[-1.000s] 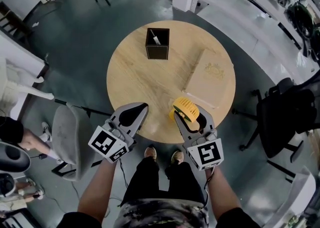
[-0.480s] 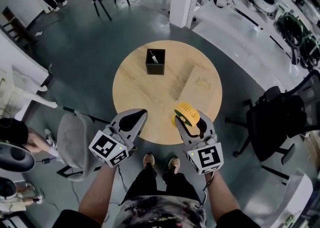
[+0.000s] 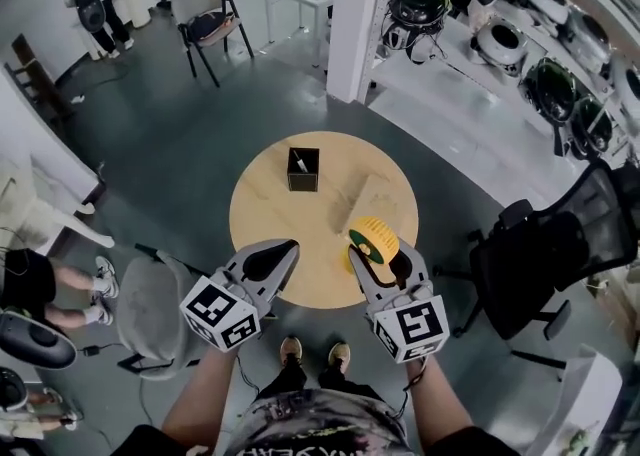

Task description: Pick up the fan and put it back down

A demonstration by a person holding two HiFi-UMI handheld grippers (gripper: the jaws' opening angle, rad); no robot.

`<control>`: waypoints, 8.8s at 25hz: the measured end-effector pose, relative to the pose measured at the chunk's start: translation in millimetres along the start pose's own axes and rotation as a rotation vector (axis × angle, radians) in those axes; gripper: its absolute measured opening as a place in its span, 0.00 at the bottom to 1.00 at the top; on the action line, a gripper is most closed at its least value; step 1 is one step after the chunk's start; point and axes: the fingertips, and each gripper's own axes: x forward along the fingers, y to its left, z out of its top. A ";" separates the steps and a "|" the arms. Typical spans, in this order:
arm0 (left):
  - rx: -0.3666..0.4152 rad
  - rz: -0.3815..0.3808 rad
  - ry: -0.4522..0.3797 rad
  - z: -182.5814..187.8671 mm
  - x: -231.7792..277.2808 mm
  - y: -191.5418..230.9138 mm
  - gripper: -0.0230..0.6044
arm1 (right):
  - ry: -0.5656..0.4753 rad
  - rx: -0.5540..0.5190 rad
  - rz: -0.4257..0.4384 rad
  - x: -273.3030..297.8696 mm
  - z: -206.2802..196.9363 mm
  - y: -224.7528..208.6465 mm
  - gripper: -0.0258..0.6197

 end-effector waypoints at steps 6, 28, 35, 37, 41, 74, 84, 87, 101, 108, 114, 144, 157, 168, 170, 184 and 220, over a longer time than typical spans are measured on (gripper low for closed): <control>0.054 -0.031 -0.019 25.0 -6.4 -16.9 0.06 | -0.021 0.000 -0.008 -15.6 23.1 8.9 0.32; 0.073 -0.037 -0.015 29.9 -14.3 -19.8 0.06 | -0.029 -0.003 -0.006 -21.1 26.6 16.0 0.32; 0.074 -0.036 -0.014 29.7 -11.1 -16.9 0.06 | -0.028 -0.003 -0.002 -18.0 26.1 13.9 0.32; 0.068 -0.033 -0.013 29.9 -10.5 -15.3 0.06 | -0.028 -0.003 -0.003 -16.8 27.1 13.3 0.32; 0.067 -0.032 -0.012 28.0 -10.2 -15.3 0.06 | -0.027 -0.003 -0.002 -17.1 26.0 12.9 0.32; 0.060 -0.025 -0.032 24.8 -5.7 -6.8 0.06 | -0.021 0.003 0.009 -10.0 15.0 7.6 0.32; 0.067 -0.011 -0.052 -8.6 -1.6 21.4 0.06 | 0.001 0.035 0.037 14.0 -28.3 7.9 0.32; 0.079 -0.010 -0.047 -26.6 2.8 29.9 0.06 | 0.007 0.034 0.046 24.4 -49.2 8.8 0.32; 0.096 -0.025 0.003 -108.8 21.1 49.2 0.06 | 0.037 0.039 0.055 54.0 -136.4 8.8 0.32; 0.098 -0.025 0.005 -157.0 26.8 61.5 0.06 | 0.041 0.046 0.046 69.8 -189.7 6.5 0.32; 0.086 -0.022 0.006 -198.3 30.8 71.6 0.06 | 0.047 0.054 0.039 83.8 -236.8 6.2 0.32; 0.066 -0.037 0.023 -230.6 32.7 78.0 0.06 | 0.060 0.130 0.021 92.3 -282.9 7.4 0.46; 0.073 -0.020 0.019 -225.4 28.4 71.6 0.06 | 0.058 0.158 0.083 88.2 -278.0 18.3 0.95; 0.079 -0.023 0.021 -168.3 20.3 45.1 0.06 | 0.058 0.142 0.065 61.5 -215.6 14.0 0.95; 0.081 -0.028 0.019 -150.0 17.4 36.3 0.06 | 0.053 0.138 0.062 53.1 -194.9 15.1 0.95; 0.092 -0.050 0.028 -36.1 -3.6 -8.4 0.06 | 0.009 0.111 0.035 4.2 -52.3 18.8 0.95; 0.129 -0.083 -0.008 1.6 10.6 -16.0 0.06 | 0.003 0.003 0.009 -10.4 -18.8 11.4 0.30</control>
